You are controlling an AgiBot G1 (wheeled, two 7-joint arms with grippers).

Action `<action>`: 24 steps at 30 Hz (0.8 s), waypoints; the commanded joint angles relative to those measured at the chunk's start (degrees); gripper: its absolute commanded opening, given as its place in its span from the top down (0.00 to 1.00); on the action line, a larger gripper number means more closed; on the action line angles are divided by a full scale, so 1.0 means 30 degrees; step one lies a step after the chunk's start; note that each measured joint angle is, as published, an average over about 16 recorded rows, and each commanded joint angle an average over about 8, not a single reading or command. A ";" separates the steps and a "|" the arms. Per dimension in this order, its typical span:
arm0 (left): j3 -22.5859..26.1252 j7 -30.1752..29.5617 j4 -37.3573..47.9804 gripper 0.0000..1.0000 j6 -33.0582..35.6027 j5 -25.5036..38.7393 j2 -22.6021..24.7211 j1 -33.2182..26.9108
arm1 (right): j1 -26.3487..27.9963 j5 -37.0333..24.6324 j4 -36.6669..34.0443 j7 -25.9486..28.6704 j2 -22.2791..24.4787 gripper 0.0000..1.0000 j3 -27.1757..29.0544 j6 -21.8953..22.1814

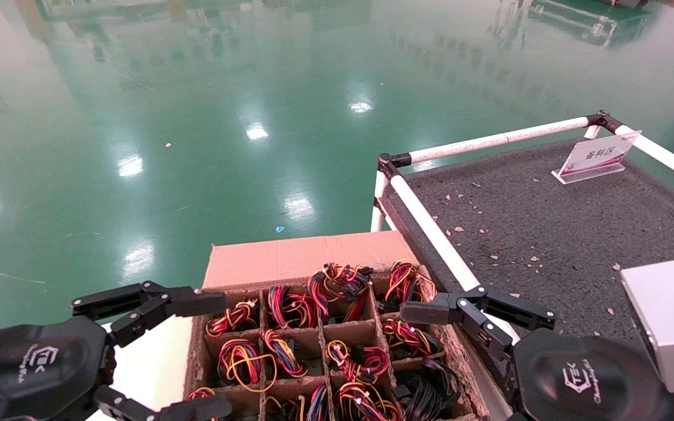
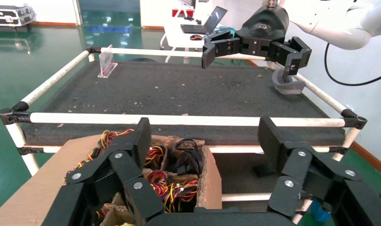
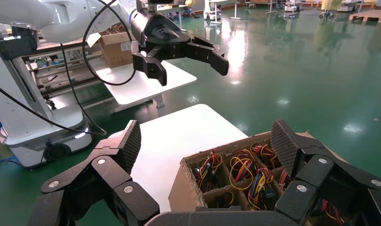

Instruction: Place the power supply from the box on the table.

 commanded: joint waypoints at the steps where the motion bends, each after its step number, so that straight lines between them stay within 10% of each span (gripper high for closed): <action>1: 0.0000 0.0000 0.0000 1.00 0.0000 0.0000 0.0000 0.0000 | 0.0000 0.0000 0.0000 0.0000 0.0000 0.00 0.0000 0.0000; 24: 0.0000 0.0000 0.0000 1.00 0.0000 0.0000 0.0000 0.0000 | 0.0000 0.0000 0.0000 0.0000 0.0000 0.00 0.0000 0.0000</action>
